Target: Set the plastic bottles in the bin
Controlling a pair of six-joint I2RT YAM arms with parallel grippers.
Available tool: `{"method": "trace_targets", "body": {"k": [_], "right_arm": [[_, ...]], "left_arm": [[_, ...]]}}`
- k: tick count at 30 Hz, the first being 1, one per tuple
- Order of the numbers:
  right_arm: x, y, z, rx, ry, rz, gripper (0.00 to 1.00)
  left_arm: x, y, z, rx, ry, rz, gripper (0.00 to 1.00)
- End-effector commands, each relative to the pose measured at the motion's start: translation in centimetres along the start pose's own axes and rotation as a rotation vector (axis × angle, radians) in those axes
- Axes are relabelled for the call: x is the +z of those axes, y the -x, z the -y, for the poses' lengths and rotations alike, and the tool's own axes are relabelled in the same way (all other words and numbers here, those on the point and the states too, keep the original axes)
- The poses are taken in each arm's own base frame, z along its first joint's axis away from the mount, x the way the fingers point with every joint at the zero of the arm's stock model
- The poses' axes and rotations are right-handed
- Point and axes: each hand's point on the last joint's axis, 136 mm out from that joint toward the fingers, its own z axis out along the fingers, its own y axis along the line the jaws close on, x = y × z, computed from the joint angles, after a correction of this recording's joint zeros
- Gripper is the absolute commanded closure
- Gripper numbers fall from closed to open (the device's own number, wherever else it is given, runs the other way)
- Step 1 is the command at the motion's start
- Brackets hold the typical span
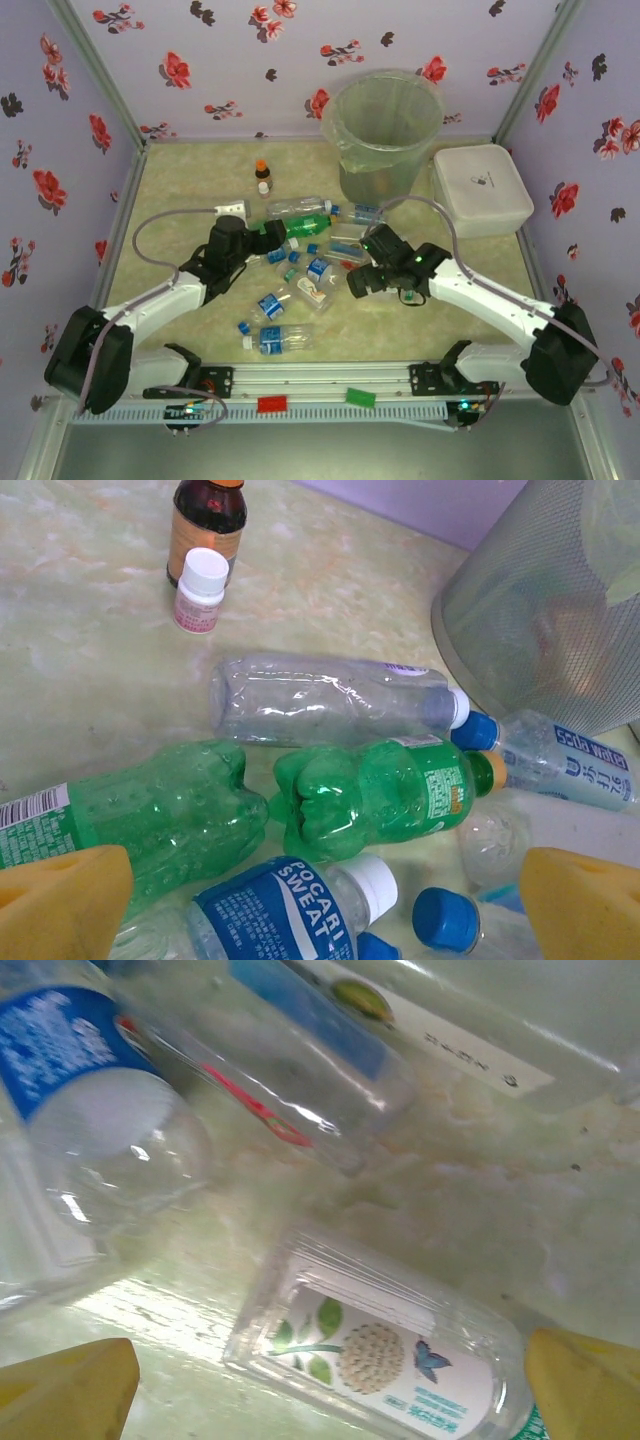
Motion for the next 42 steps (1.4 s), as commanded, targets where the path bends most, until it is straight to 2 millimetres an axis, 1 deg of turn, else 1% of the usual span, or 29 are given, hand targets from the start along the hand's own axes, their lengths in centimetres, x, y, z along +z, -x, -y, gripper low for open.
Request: {"method": "trace_targets", "body": {"k": [1,3,6,9,13,17,19,21,22,24,26,28,30,33,34,36,38,40,41,42], "right_arm": [[0.7,-0.8,1.3,-0.081,-0.094,-0.049,0.0],[1.5,-0.9,1.6,-0.089,-0.119,-0.072,0.0],[2.9,-1.6,0.9,-0.11,-0.1,-0.139,0.0],[4.1,-2.2,0.7,-0.128,-0.108,-0.184,0.0],[5.1,-2.6,1.1,-0.13,-0.15,-0.225,0.0],[5.5,-2.8,1.5,-0.122,-0.178,-0.24,0.0],[5.2,-2.5,1.7,-0.11,-0.189,-0.231,0.01],[4.5,-1.9,2.2,-0.073,-0.229,-0.212,0.0],[3.8,-1.3,2.8,-0.038,-0.267,-0.19,0.0],[2.3,-0.1,3.2,0.054,-0.292,-0.128,0.0],[0.6,1.2,3.5,0.206,-0.297,-0.033,0.0],[-0.5,1.7,3.5,0.39,-0.264,0.054,0.0],[-1.1,0.9,4.1,0.554,-0.257,0.097,0.0],[-1.2,-1.1,5.2,0.761,-0.269,0.135,0.01],[-0.9,-2.0,5.4,0.82,-0.257,0.143,0.01],[-0.5,-2.7,5.4,0.924,-0.212,0.172,0.01],[-0.1,-2.9,4.7,1.021,-0.134,0.193,0.02],[0.5,-3.7,4.6,1.124,-0.102,0.191,0.03],[0.9,-4.2,4.1,1.157,-0.078,0.167,0.03],[1.3,-4.4,4.1,1.191,-0.07,0.168,0.03]], "left_arm": [[0.0,1.4,1.3,-0.03,-0.037,0.039,0.0],[0.0,1.3,1.2,-0.028,-0.037,0.038,0.0],[0.0,1.1,1.1,-0.016,-0.033,0.028,0.0],[-0.1,1.0,1.0,-0.006,-0.028,0.023,0.0],[-0.2,0.9,0.9,-0.004,-0.027,0.023,0.0],[-0.2,1.0,0.8,-0.002,-0.023,0.025,0.0],[-0.1,1.0,0.7,-0.004,-0.022,0.024,0.0],[-0.1,1.1,0.8,-0.003,-0.022,0.026,0.0],[0.0,1.2,0.8,-0.003,-0.021,0.026,0.0],[0.1,1.3,0.9,-0.001,-0.023,0.03,0.0],[0.1,1.5,1.0,0.004,-0.023,0.033,0.0],[0.2,1.5,0.9,0.006,-0.021,0.031,0.0],[0.3,1.5,0.7,0.004,-0.019,0.035,0.0],[0.6,1.2,0.0,-0.025,-0.002,0.031,0.0],[0.7,1.1,-0.4,-0.032,0.005,0.028,0.0],[0.7,0.9,-0.9,-0.043,0.017,0.026,0.0],[0.6,0.8,-1.5,-0.05,0.029,0.025,0.0],[0.5,0.7,-2.3,-0.065,0.048,0.02,0.0],[0.4,0.7,-2.6,-0.075,0.056,0.019,0.0],[0.4,0.7,-3.0,-0.086,0.065,0.016,0.0]]}}
